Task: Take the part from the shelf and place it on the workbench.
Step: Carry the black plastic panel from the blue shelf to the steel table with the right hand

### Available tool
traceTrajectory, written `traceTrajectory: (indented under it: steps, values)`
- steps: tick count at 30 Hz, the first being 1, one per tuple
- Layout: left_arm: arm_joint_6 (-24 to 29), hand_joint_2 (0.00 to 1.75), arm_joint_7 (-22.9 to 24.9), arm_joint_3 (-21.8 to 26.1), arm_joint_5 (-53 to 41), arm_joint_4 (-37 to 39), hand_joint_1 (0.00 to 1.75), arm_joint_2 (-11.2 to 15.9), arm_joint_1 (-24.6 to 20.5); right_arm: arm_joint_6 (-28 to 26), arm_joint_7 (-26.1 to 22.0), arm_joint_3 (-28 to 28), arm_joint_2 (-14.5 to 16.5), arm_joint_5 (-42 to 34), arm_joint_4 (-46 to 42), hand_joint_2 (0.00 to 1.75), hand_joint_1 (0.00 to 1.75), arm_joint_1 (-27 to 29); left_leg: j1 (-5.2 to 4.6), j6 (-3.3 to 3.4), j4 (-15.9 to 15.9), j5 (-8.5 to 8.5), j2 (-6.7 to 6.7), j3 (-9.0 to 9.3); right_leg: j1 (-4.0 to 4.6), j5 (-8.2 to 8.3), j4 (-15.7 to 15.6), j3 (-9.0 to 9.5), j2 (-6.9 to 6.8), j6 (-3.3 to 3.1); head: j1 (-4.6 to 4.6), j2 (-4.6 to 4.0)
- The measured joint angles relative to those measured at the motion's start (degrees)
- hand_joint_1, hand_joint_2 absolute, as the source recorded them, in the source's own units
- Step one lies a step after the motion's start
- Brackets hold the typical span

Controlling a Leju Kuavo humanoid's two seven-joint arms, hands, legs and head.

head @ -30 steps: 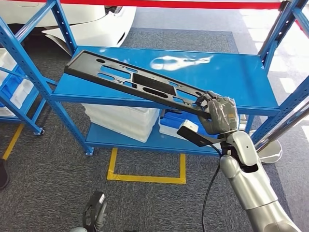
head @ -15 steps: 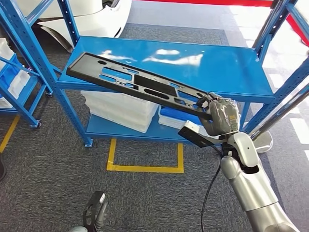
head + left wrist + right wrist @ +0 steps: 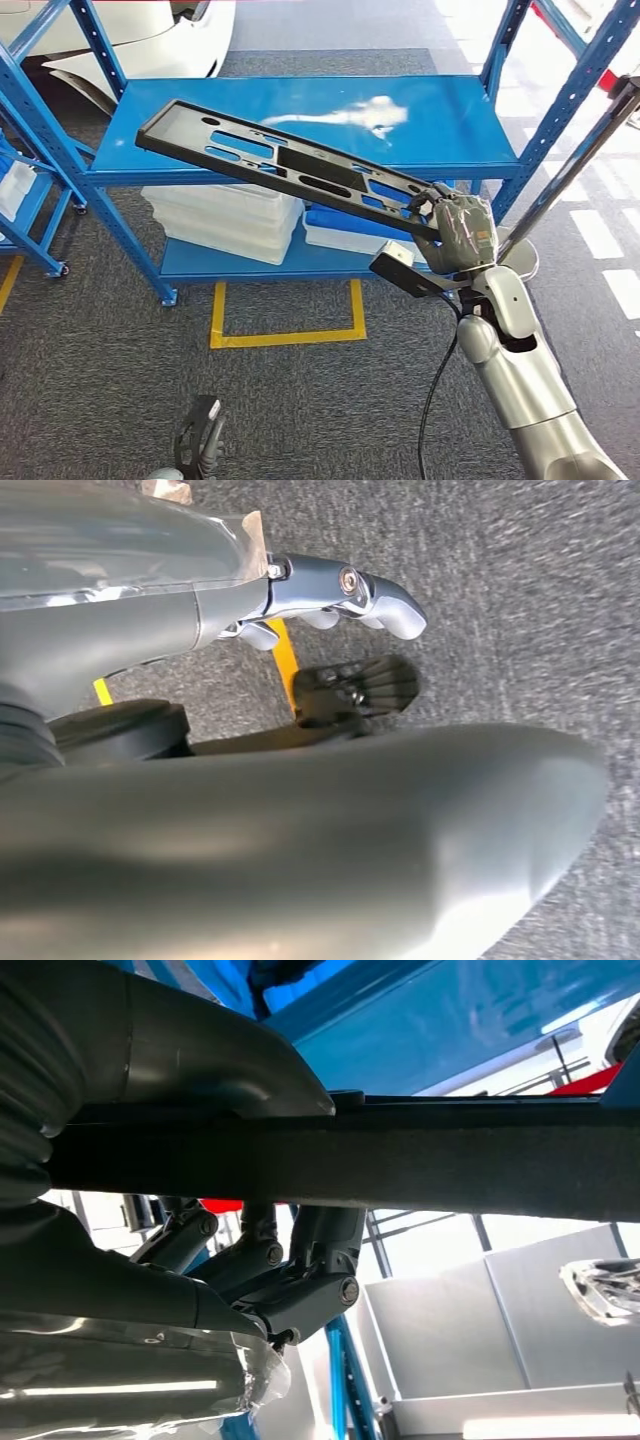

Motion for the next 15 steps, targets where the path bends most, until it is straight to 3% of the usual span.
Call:
traceTrajectory:
  steps: [1,2,3,6,8,10,12,15]
  values:
    - [0.0,0.0,0.0,0.0,0.0,0.0,0.0,0.0,0.0,0.0,0.0,0.0,0.1,0.0,0.1,1.75,1.75,0.1,0.12,-0.19,2.6,-0.92,-0.08,-0.55,-0.03,0.31,0.3,-0.74,0.38,0.08,0.03,0.0]
    - [0.0,0.0,0.0,0.0,0.0,0.0,0.0,0.0,0.0,0.0,0.0,0.0,0.1,0.0,0.2,1.75,1.75,0.1,0.23,-0.37,3.2,-0.75,-0.11,-0.16,-0.11,0.56,0.7,-1.48,0.78,0.22,0.03,0.0]
    - [0.0,0.0,0.0,0.0,0.0,0.0,0.0,0.1,0.0,0.0,0.0,0.0,0.1,0.0,0.3,1.75,1.75,0.2,0.38,-0.55,1.9,0.2,-0.18,1.18,-0.24,0.75,1.3,-2.24,1.21,0.37,0.02,0.0]
    - [0.0,0.0,0.0,0.0,0.0,0.0,0.0,0.1,-0.1,0.0,0.0,0.0,0.1,-0.1,0.3,1.75,1.75,0.2,0.88,-0.73,-7.9,3.25,-1.71,7.39,-0.52,0.97,3.1,-4.38,2.38,1.09,0.04,0.0]
    - [0.0,0.0,0.0,0.0,-0.1,0.0,0.0,0.1,0.0,0.1,0.0,0.0,0.2,-0.1,0.4,1.75,1.75,0.2,0.88,-0.33,-10.1,3.3,-2.63,8.4,-0.55,1.43,3.8,-5.44,3.14,1.92,0.07,0.0]
    - [0.0,0.0,0.0,0.0,-0.1,0.0,0.0,0.1,0.1,0.1,0.0,-0.1,0.1,-0.2,0.4,1.75,1.75,0.4,0.81,0.47,-10.2,3.81,-2.03,7.92,-0.68,1.9,3.9,-5.87,3.54,2.7,0.07,0.0]
    - [-0.1,0.0,0.0,0.0,-0.1,0.1,0.0,0.0,-0.1,0.2,0.0,-0.1,0.1,-0.2,0.4,1.75,1.75,0.4,0.87,1.55,-10.4,4.55,-1.2,7.43,-0.73,0.24,5.6,-6.77,2.4,3.32,0.26,0.0]
    - [-0.1,0.0,0.1,0.1,-0.2,0.1,0.0,0.1,0.0,0.2,0.0,-0.1,0.1,-0.4,0.5,1.75,1.75,0.3,0.77,2.35,-10.5,5.44,0.05,6.47,-0.92,-5.94,15.5,-10.15,0.83,3.92,0.57,0.0]
